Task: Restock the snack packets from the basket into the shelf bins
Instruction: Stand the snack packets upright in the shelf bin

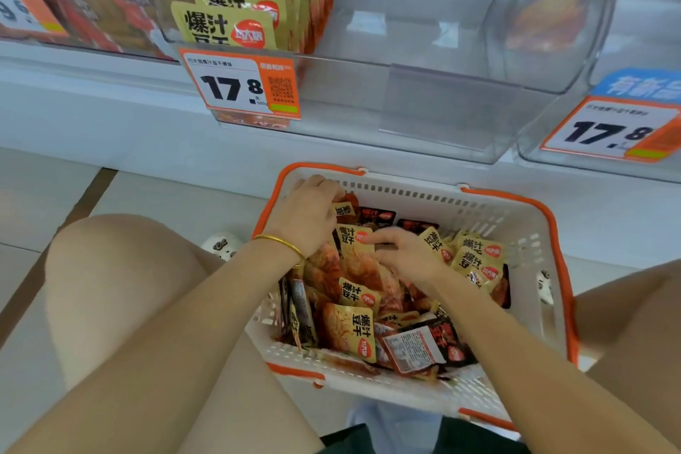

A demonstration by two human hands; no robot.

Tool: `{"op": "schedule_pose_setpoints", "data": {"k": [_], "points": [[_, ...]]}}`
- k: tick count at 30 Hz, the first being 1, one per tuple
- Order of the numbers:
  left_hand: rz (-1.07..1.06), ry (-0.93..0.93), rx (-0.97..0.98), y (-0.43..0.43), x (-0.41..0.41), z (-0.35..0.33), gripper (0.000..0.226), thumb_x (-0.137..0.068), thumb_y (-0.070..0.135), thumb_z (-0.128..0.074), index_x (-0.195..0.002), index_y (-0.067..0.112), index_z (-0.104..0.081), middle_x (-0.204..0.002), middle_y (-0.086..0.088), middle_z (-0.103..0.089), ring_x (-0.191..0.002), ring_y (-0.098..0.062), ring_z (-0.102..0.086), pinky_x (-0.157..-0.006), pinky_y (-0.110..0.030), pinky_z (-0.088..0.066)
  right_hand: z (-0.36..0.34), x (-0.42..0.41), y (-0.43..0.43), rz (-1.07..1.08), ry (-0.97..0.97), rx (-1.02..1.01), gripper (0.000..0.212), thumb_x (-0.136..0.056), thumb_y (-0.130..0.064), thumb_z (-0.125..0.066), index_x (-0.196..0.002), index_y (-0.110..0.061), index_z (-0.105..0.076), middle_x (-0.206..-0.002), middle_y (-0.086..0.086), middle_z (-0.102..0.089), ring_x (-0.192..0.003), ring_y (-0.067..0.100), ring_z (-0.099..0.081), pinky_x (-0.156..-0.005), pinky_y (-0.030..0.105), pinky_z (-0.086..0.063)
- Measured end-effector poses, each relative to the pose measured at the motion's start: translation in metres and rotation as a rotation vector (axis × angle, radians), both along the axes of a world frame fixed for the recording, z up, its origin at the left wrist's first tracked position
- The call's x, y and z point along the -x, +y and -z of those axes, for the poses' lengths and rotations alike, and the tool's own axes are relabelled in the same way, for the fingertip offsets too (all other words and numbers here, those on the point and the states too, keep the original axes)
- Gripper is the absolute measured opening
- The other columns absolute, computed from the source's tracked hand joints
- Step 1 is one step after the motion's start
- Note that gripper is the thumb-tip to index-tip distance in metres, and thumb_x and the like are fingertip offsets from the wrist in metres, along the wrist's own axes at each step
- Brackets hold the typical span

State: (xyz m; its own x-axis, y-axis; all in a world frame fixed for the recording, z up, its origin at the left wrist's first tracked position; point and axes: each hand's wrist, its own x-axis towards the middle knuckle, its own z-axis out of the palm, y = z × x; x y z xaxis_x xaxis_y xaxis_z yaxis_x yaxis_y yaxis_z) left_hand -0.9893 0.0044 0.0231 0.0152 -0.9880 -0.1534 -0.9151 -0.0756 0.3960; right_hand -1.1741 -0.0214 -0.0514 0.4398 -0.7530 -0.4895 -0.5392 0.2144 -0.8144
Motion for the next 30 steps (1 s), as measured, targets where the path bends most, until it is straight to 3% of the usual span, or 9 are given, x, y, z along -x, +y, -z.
{"op": "schedule_pose_setpoints", "data": {"k": [5,10,13,17,19,23,25,27,30], "points": [[0.037,0.132,-0.114,0.003,0.012,-0.021,0.054,-0.091,0.024,-0.06,-0.14,0.014,-0.04,-0.14,-0.007,-0.043,-0.129,-0.023,-0.04,-0.107,-0.033,-0.033,-0.076,0.023,-0.011,-0.097,-0.208,0.096,0.037,-0.092,0.005,-0.048,-0.098,-0.023,-0.071,-0.113,-0.009,-0.062,-0.102,0.0,-0.061,-0.091,0.026,-0.051],[-0.032,0.377,-0.027,0.006,0.016,-0.057,0.015,-0.085,0.02,-0.067,-0.099,0.018,-0.061,-0.102,0.002,-0.062,-0.098,-0.017,-0.059,-0.087,-0.031,-0.048,-0.123,0.032,-0.008,-0.073,-0.429,0.045,0.024,-0.094,0.005,-0.047,-0.108,-0.004,-0.065,-0.116,0.013,-0.063,-0.105,0.03,-0.064,-0.088,0.043,-0.054],[-0.008,0.436,0.026,0.011,0.019,-0.094,0.006,-0.086,0.012,-0.065,-0.09,0.012,-0.061,-0.088,0.002,-0.06,-0.084,-0.016,-0.057,-0.074,-0.024,-0.045,-0.15,0.032,-0.002,0.033,-0.561,0.023,0.014,-0.087,0.002,-0.06,-0.094,-0.01,-0.059,-0.099,0.007,-0.066,-0.083,0.024,-0.068,-0.077,0.041,-0.058],[0.009,0.528,0.123,0.013,0.019,-0.152,0.01,-0.087,0.01,-0.064,-0.083,0.018,-0.059,-0.086,0.002,-0.063,-0.076,-0.007,-0.059,-0.066,-0.019,-0.048,-0.194,0.028,0.006,-0.006,-0.577,0.009,0.028,-0.073,-0.009,-0.064,-0.1,-0.01,-0.056,-0.089,0.008,-0.069,-0.073,0.014,-0.068,-0.065,0.027,-0.058],[0.011,0.564,0.162,0.009,0.019,-0.178,0.003,-0.088,0.01,-0.063,-0.089,0.013,-0.061,-0.089,-0.002,-0.065,-0.076,-0.008,-0.06,-0.064,-0.02,-0.05,-0.221,0.023,0.008,-0.13,-0.518,0.079,0.023,-0.075,-0.006,-0.063,-0.097,-0.01,-0.061,-0.083,0.0,-0.072,-0.072,0.009,-0.068,-0.063,0.022,-0.056],[-0.109,0.592,0.396,-0.014,0.012,-0.215,0.023,-0.091,0.015,-0.06,-0.113,0.008,-0.058,-0.095,0.0,-0.059,-0.077,-0.008,-0.058,-0.065,-0.018,-0.052,-0.277,0.009,-0.018,-0.117,-0.595,0.075,0.022,-0.069,-0.006,-0.062,-0.091,-0.004,-0.063,-0.073,0.002,-0.072,-0.061,0.01,-0.068,-0.055,0.023,-0.056],[-0.195,0.497,0.533,-0.03,0.002,-0.226,0.028,-0.094,0.021,-0.056,-0.12,0.01,-0.052,-0.101,-0.001,-0.054,-0.087,-0.014,-0.056,-0.076,-0.026,-0.052,-0.297,-0.002,-0.047,0.005,-0.598,0.109,0.018,-0.073,-0.004,-0.063,-0.091,-0.003,-0.064,-0.078,0.007,-0.073,-0.063,0.014,-0.068,-0.057,0.028,-0.058],[-0.178,0.224,0.588,-0.049,-0.01,-0.227,0.032,-0.095,0.023,-0.052,-0.123,0.007,-0.051,-0.111,-0.006,-0.052,-0.102,-0.018,-0.051,-0.09,-0.026,-0.042,-0.305,-0.02,-0.083,0.136,-0.557,0.154,0.02,-0.082,0.003,-0.061,-0.102,0.001,-0.063,-0.094,0.015,-0.07,-0.074,0.022,-0.067,-0.064,0.036,-0.06],[-0.034,-0.183,0.464,-0.083,-0.025,-0.217,0.043,-0.094,0.031,-0.045,-0.125,0.003,-0.052,-0.13,-0.017,-0.048,-0.123,-0.032,-0.043,-0.104,-0.039,-0.033,-0.299,-0.052,-0.139,0.272,-0.364,0.234,0.023,-0.081,0.01,-0.063,-0.102,0.0,-0.063,-0.094,0.017,-0.067,-0.062,0.018,-0.064,-0.05,0.029,-0.056]]}}
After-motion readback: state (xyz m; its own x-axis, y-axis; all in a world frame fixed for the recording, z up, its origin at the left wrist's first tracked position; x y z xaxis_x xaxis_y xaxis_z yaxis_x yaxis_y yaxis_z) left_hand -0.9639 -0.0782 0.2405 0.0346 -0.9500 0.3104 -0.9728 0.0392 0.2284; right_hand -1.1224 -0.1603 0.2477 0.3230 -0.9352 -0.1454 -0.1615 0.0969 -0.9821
